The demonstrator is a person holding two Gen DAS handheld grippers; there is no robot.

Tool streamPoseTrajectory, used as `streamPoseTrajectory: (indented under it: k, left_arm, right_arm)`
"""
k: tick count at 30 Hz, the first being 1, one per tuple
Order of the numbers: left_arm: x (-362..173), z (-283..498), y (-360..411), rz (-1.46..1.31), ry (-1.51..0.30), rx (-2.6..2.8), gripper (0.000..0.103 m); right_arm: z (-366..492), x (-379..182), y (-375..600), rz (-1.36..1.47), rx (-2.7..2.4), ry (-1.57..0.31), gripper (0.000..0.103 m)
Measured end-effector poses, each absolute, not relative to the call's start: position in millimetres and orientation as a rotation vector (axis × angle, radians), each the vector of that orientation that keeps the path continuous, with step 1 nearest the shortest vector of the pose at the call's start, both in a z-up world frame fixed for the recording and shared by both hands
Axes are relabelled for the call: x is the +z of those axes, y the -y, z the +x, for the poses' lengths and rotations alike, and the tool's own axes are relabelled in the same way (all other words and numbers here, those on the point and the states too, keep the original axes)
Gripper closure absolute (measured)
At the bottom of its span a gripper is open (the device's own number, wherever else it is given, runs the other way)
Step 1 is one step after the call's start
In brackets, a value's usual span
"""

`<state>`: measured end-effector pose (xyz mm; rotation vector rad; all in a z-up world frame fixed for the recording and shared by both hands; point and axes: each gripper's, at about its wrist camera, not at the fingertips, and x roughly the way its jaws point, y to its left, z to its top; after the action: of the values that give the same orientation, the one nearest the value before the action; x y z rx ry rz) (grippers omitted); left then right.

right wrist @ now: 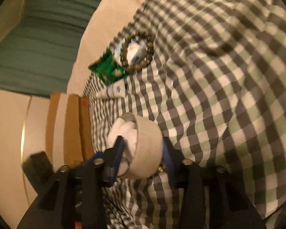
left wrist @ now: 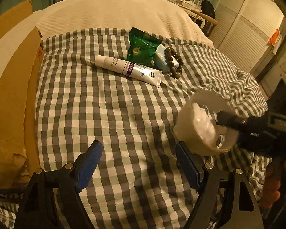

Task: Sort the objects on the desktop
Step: 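Pull the tape ring off with the right gripper while the left holds the figurine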

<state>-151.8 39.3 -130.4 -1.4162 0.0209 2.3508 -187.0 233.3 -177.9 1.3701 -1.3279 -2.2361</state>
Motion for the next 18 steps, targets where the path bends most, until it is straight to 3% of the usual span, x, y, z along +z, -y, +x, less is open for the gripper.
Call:
streamPoseTrajectory:
  k: [7,14,18]
  left_arm:
    - [-124.2,-149.1,-38.4,-1.386,0.034,2.338,0.021]
    - [-108.9,-141.9,-62.4,-1.254,0.09,2.25,0.02]
    - [-105.0,-138.7,-94.3,-1.168,0.018,2.199,0.014]
  right_arm:
    - [-175.3,-107.1,-225.7,1.268,-2.502,0.973,0.078]
    - [-148.9,-60.3,-241.3,1.161,-2.657,0.874,0.078]
    - [-143.9,-56.5,-265.4,1.211,-2.794,0.808,0.078]
